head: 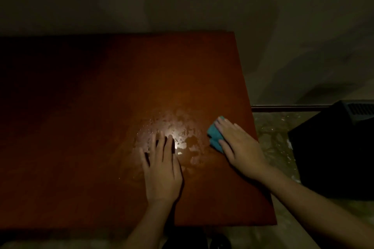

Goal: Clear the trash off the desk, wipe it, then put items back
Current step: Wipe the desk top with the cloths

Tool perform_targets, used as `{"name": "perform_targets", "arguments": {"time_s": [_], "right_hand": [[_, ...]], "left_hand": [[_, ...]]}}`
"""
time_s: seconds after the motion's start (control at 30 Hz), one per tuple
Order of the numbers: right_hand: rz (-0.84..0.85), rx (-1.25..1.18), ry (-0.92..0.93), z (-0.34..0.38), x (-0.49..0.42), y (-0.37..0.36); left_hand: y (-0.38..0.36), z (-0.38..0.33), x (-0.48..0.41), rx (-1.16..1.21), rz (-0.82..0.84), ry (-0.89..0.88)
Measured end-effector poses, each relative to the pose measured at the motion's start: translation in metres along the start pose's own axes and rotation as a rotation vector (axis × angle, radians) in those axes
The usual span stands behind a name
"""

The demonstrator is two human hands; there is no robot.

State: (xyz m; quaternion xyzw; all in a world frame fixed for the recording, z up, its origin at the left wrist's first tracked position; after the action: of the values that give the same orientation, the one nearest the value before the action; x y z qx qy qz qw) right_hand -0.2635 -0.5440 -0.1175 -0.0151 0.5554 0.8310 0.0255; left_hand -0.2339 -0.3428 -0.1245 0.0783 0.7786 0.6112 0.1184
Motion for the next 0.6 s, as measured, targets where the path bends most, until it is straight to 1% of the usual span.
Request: {"name": "perform_targets", "arguments": {"time_s": [0.03, 0.1, 0.23, 0.3, 0.37, 0.43, 0.47, 0.53, 0.6], "right_hand": [[-0.017, 0.017, 0.006, 0.007, -0.006, -0.001], [0.003, 0.033, 0.082, 0.025, 0.002, -0.009], [0.152, -0.028, 0.306, 0.059, 0.094, -0.029], [0.171, -0.078, 0.361, 0.055, 0.13, -0.022], [0.174, -0.093, 0.389, 0.039, 0.137, -0.011], [0.17, -0.11, 0.366, 0.024, 0.12, -0.005], [0.127, -0.115, 0.325, 0.018, 0.103, -0.002], [0.009, -0.107, 0.178, 0.007, 0.061, 0.001], [-0.06, -0.1, 0.048, 0.006, 0.035, -0.002]], "left_hand": [[0.002, 0.001, 0.0, -0.013, -0.012, 0.024], [0.002, 0.004, 0.009, -0.018, -0.01, 0.076], [-0.004, 0.008, 0.04, -0.005, 0.032, 0.082], [-0.003, 0.008, 0.041, -0.004, 0.039, 0.082], [-0.002, 0.005, 0.037, 0.006, 0.039, 0.08], [-0.001, 0.002, 0.038, 0.014, 0.029, 0.079], [0.0, 0.002, 0.038, 0.013, 0.025, 0.08], [-0.001, 0.002, 0.036, 0.017, 0.02, 0.093], [-0.002, 0.002, 0.034, 0.032, 0.014, 0.106]]}}
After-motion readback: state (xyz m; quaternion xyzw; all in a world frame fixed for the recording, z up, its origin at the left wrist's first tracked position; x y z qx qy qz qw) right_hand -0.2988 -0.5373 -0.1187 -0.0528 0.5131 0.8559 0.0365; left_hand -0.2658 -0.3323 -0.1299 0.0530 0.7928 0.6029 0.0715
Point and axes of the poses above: each hand's wrist, its own x-axis away from the middle knuckle, its own y-axis out of the back of the hand, z = x × y, the point moved 8 cm from there along -x, towards the middle knuckle, and after that the axes turned 1 degree about -x, right-handed, at the moved point
